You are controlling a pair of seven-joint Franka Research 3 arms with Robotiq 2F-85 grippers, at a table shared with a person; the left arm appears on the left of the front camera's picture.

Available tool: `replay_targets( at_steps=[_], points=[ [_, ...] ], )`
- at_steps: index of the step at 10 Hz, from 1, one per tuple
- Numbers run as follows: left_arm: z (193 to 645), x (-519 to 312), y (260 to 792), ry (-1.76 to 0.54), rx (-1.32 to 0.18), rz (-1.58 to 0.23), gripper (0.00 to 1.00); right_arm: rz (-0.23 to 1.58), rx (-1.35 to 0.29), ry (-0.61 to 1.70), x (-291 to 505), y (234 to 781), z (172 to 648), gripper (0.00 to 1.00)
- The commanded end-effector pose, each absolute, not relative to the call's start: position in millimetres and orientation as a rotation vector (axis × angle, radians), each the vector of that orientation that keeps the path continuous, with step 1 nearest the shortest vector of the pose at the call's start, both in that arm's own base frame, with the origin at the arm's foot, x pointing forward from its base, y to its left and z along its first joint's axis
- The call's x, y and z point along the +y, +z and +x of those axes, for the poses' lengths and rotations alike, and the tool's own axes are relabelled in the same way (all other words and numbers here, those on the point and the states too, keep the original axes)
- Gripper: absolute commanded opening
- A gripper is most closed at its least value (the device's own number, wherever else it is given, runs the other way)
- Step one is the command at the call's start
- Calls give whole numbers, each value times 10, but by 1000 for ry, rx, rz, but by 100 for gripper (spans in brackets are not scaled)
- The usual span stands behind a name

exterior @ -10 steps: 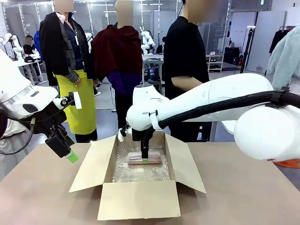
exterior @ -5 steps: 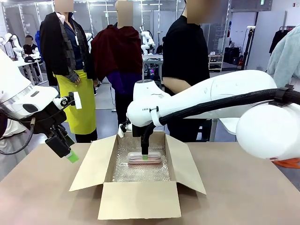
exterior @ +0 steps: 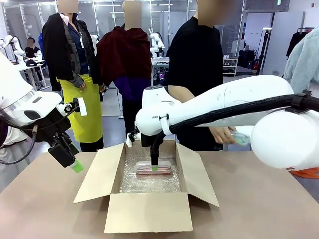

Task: Pack the glasses set securely to prepare it for shipping.
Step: Put the Glasses case from the right side of the table into the Package Box.

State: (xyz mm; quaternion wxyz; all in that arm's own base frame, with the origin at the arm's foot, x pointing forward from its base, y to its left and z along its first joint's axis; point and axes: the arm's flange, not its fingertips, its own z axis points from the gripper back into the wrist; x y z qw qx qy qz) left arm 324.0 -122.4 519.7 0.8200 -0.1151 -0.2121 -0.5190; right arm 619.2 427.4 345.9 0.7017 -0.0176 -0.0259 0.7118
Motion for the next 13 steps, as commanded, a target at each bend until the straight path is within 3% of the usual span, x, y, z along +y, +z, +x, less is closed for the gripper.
replay_targets(
  at_steps=[1, 8, 11, 13],
  points=[
    [3225, -1209, 5192, -1111, -449, -261, 100, -41, -66, 1586, 4296, 3478, 6195, 100],
    [3225, -1209, 5192, -1111, -449, -261, 100, -39, -58, 1585, 4274, 3459, 6192, 100],
    [3225, -1209, 5192, -1111, -449, -261, 100, -83, -150, 1357, 3869, 4431, 5729, 100],
    [3225, -1209, 5192, -1111, -449, -261, 100, -79, -192, 1229, 3660, 4700, 5411, 100]
  ],
)
